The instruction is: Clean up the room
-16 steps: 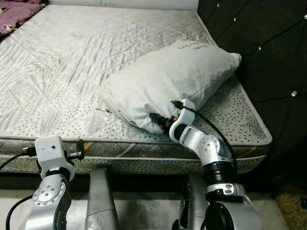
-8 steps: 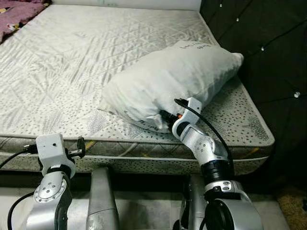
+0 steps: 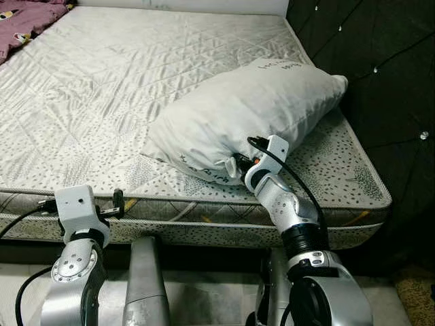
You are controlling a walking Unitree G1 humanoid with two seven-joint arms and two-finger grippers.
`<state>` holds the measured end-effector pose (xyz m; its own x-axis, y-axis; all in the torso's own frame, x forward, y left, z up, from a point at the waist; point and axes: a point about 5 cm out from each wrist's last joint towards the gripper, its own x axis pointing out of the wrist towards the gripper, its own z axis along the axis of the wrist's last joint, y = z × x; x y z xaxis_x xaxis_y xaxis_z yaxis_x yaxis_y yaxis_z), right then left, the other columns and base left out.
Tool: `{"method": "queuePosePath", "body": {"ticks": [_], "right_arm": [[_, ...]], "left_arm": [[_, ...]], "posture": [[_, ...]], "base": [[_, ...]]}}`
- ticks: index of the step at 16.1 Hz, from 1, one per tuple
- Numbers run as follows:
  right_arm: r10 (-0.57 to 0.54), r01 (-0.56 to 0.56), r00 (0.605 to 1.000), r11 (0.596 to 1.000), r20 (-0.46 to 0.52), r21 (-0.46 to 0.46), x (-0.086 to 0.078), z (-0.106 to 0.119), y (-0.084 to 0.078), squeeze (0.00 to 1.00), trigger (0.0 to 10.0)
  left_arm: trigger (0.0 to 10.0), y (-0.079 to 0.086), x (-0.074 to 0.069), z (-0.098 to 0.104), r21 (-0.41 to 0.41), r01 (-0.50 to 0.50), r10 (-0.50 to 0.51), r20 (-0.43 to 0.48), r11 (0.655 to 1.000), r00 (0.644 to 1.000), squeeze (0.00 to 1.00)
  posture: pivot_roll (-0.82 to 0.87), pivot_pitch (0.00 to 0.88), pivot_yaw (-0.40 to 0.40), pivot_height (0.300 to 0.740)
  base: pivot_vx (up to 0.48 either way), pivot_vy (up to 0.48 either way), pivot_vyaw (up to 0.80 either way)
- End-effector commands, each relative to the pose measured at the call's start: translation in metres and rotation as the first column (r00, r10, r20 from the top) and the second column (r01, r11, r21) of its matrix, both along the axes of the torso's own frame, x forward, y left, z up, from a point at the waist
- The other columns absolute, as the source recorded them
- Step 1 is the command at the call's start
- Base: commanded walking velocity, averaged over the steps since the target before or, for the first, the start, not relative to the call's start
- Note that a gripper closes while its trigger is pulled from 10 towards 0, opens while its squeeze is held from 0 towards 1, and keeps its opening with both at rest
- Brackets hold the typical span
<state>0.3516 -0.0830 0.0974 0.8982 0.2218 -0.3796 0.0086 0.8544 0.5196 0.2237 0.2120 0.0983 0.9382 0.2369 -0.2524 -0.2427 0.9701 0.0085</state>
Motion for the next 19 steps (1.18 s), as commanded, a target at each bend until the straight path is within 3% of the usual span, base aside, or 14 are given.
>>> {"method": "queuePosePath", "body": {"ticks": [1, 8, 12, 15, 17, 18, 19], "right_arm": [[-0.051, 0.053, 0.994, 0.998, 0.102, -0.016, 0.013, 0.025, -0.004, 0.0, 0.0], [-0.108, 0.119, 0.983, 0.991, 0.15, -0.066, 0.029, 0.033, -0.033, 0.0, 0.0], [-0.215, 0.248, 0.948, 0.961, 0.234, -0.123, 0.045, 0.058, -0.08, 0.0, 0.0], [-0.334, 0.423, 0.873, 0.882, 0.354, -0.21, 0.052, 0.097, -0.14, 0.0, 0.0], [-0.409, 0.561, 0.787, 0.786, 0.461, -0.261, 0.048, 0.134, -0.187, 0.0, 0.0], [-0.435, 0.611, 0.751, 0.742, 0.497, -0.274, 0.044, 0.146, -0.204, 0.0, 0.0], [-0.444, 0.632, 0.735, 0.723, 0.512, -0.281, 0.042, 0.151, -0.211, 0.0, 0.0]], "left_arm": [[10.0, 0.0, 0.002, 0.0, 0.002, 0.0, 0.0, 0.006, 1.0, 1.0, 0.0], [10.0, -0.006, 0.008, -0.006, -0.014, 0.006, -0.006, 0.004, 1.0, 1.0, 0.0], [10.0, -0.007, 0.013, -0.006, -0.014, 0.003, -0.003, 0.012, 1.0, 1.0, 0.0], [10.0, -0.008, 0.013, -0.008, -0.013, -0.002, 0.002, 0.008, 1.0, 1.0, 0.0], [10.0, -0.007, 0.012, -0.01, -0.013, -0.006, 0.006, 0.005, 1.0, 1.0, 0.0], [10.0, -0.007, 0.013, -0.011, -0.013, -0.008, 0.009, 0.004, 1.0, 1.0, 0.0], [10.0, -0.007, 0.013, -0.011, -0.013, -0.009, 0.009, 0.005, 1.0, 1.0, 0.0]], "posture": [[0.04, 0.0, -0.034, 0.507], [0.01, 0.0, -0.029, 0.507], [-0.01, 0.0, -0.027, 0.507], [-0.01, 0.0, -0.025, 0.507], [-0.02, 0.0, -0.027, 0.507], [-0.02, 0.0, -0.028, 0.507], [-0.02, 0.0, -0.03, 0.507]], "base": [[0.0, 0.0, 0.0], [0.0, 0.0, 0.0], [0.0, 0.0, 0.0], [0.0, 0.0, 0.0], [0.0, 0.0, 0.0], [0.0, 0.0, 0.0], [0.0, 0.0, 0.0]]}}
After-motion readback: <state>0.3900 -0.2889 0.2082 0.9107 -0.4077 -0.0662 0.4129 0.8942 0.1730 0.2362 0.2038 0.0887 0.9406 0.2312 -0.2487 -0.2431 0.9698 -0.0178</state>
